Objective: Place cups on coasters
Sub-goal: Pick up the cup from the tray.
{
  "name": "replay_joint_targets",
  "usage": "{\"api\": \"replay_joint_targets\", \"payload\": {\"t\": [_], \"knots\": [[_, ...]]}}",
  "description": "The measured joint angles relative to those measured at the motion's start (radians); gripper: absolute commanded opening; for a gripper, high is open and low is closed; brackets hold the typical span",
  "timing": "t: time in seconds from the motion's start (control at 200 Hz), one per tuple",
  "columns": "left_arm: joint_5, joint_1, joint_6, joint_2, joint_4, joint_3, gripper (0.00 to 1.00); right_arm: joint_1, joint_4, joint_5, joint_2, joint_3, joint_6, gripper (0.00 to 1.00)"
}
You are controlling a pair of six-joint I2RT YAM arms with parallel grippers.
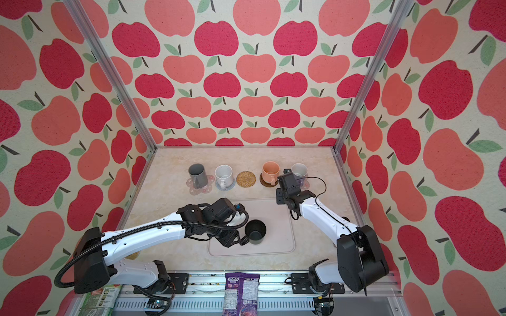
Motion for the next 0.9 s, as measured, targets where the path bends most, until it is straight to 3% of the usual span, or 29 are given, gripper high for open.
{"api": "replay_joint_targets", "payload": {"t": [0.345,0.901], "knots": [[-0.004,-0.047,-0.038,0.087,0.132,-0.015,0.51,-0.032,0.012,-0.001,-0.031,-0.012,0.016,0.53],[-0.101,-0.112,-0.059,0.262,0.122,0.04,0.48,-0.053,0.043,-0.02,-0.045,-0.028,0.042,0.55]]}}
